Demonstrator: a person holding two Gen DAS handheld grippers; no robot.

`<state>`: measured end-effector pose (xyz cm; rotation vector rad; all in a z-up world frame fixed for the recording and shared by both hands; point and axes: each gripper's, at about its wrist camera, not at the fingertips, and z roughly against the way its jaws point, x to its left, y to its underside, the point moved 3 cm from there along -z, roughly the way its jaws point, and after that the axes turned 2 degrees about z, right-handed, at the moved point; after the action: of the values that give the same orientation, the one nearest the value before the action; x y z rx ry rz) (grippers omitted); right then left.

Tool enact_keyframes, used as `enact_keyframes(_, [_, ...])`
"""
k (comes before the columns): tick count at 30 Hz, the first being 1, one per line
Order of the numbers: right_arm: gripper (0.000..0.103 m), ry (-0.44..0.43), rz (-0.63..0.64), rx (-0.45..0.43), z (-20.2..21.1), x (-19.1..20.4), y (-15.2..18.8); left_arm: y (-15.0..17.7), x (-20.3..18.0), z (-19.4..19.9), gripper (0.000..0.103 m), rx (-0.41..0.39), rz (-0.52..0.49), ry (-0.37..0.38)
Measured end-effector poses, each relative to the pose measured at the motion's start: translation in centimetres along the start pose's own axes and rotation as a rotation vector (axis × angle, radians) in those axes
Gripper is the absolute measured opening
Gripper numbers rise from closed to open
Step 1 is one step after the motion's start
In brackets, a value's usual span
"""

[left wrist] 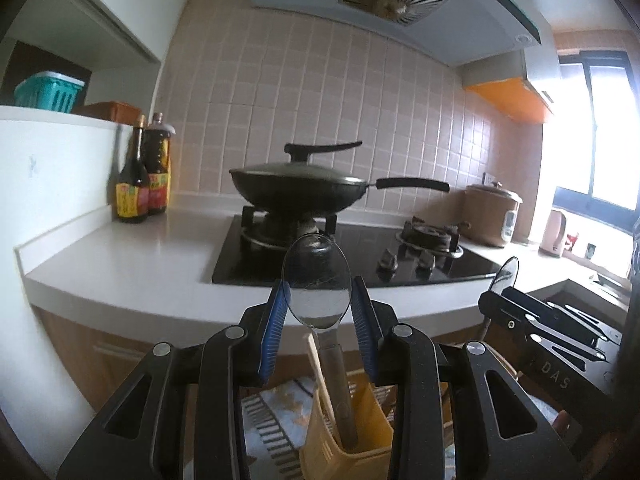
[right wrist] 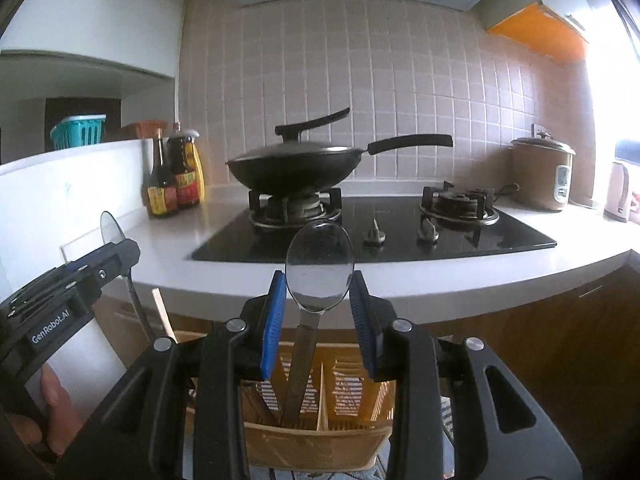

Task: Organize utensils
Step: 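Lower the clear spoons into the caddy and open both tools, then move both open tools back down over the utensils on the table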

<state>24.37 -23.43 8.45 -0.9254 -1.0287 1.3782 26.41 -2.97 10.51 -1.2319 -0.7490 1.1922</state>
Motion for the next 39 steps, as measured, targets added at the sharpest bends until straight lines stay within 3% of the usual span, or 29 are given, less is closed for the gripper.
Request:
enact_keyframes(5, [0.031,-0.071,-0.036,0.059,0.7,-0.2,0.2,0.2,0.1,1.1,0.041,0.032,0.002,0.038])
enact_keyframes(7, [0.04,-0.104,-0.061,0.079,1.3,-0.4,0.3,0.1,0.2,1.7,0.044,0.039,0.01,0.053])
enact_keyframes(11, [0.043,-0.131,-0.084,0.091,3.1,-0.5,0.3,-0.1,0.4,3.6,0.044,0.053,0.016,0.071])
enact_keyframes(18, [0.043,-0.137,-0.138,0.147,7.2,-1.6,0.2,-0.4,0.3,7.8,0.044,0.082,0.009,0.098])
enact_keyframes(25, [0.043,-0.126,-0.148,0.277,10.0,-1.5,1.4,0.6,-1.5,12.0,0.05,0.123,-0.051,0.149])
enact_keyframes(30, [0.055,-0.112,-0.166,0.379,11.2,-2.3,3.9,4.9,-2.9,13.7,0.05,0.282,-0.112,0.247])
enact_keyframes(39, [0.055,-0.128,-0.2,0.558,10.0,-2.9,9.7,16.6,-5.3,15.2,0.05,0.647,-0.305,0.436])
